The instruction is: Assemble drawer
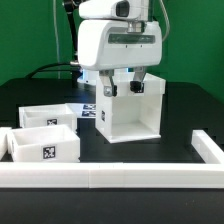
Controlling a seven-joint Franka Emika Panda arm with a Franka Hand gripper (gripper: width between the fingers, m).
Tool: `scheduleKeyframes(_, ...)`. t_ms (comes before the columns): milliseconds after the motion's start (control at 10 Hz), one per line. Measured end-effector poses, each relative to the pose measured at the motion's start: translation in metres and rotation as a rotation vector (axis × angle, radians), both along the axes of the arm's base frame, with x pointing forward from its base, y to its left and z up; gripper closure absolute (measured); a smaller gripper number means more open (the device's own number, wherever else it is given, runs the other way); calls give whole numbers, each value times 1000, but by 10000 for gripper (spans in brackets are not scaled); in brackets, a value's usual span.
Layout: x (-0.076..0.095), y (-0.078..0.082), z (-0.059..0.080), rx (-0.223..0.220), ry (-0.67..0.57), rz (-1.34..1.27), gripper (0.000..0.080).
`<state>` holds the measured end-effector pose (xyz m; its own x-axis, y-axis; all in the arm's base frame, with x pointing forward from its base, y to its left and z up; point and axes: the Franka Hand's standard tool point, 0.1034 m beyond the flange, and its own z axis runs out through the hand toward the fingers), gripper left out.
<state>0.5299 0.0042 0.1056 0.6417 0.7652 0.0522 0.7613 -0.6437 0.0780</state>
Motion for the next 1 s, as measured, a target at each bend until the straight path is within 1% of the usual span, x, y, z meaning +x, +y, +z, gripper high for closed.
scheduleKeyframes(400, 0, 1, 0, 1, 0, 1, 150)
scheduleKeyframes(500, -6, 8, 2, 3, 39, -82, 150)
scheduleKeyframes(600, -11, 18, 10, -3, 76, -137, 150)
scheduleKeyframes(700, -14, 25, 20, -15, 111, -157, 150)
scheduleKeyframes(800, -18, 27, 31, -27, 144, -175, 150)
scheduleKeyframes(900, -24, 28, 38, -36, 170, -194, 150)
scheduleKeyframes(1000, -27, 31, 42, -33, 177, -218, 150)
